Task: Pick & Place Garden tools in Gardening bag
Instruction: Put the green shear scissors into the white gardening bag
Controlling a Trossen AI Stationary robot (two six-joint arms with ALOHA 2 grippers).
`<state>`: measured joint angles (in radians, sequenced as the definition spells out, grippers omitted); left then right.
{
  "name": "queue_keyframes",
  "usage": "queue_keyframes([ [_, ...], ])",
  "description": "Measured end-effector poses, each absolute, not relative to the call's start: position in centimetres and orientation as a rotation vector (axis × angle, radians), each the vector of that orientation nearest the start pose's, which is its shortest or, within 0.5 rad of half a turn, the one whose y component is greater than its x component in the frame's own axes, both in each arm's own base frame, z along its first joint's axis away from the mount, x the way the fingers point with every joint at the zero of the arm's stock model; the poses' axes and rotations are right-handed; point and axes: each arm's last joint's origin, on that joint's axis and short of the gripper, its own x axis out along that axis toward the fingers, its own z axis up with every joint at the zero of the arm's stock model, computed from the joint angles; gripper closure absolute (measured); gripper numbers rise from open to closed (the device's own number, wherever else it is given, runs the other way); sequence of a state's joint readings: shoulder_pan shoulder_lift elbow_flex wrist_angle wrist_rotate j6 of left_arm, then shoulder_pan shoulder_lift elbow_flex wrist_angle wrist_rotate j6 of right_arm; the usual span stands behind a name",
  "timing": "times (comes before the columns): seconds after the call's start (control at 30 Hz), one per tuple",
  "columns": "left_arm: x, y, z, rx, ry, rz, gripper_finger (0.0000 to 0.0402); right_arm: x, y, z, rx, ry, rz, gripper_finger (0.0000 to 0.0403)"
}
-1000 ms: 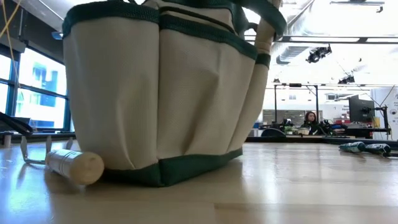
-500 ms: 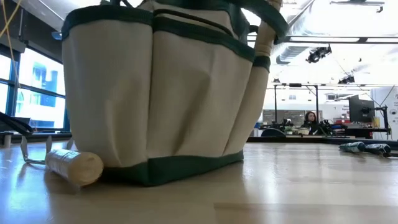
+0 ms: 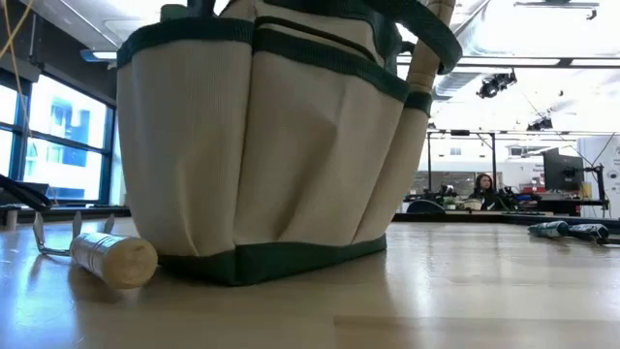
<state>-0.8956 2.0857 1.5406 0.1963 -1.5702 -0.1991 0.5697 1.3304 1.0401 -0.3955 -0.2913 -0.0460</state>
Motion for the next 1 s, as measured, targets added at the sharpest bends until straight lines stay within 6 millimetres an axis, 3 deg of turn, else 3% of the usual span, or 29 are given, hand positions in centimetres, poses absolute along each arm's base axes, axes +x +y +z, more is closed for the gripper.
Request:
queue_keyframes([
  [0.17,31.0,-33.7,24.4,0.151,0.053,0.682,0.0368,23.3,15.9,28.6,-0.142,0.696,0.841,0.0306],
  [0.67,31.0,-33.8,24.8,0.11,0.039,0.681,0.0368,23.1,15.8,28.3,-0.146,0.734,0.838,0.0306],
  [0.87,29.4,-35.2,25.5,0.128,0.042,0.634,0.0368,23.0,15.8,28.2,-0.147,0.746,0.841,0.0306],
  [1.0,27.4,-36.3,27.3,0.13,0.039,0.581,0.0368,23.0,15.8,28.2,-0.147,0.746,0.84,0.0306],
])
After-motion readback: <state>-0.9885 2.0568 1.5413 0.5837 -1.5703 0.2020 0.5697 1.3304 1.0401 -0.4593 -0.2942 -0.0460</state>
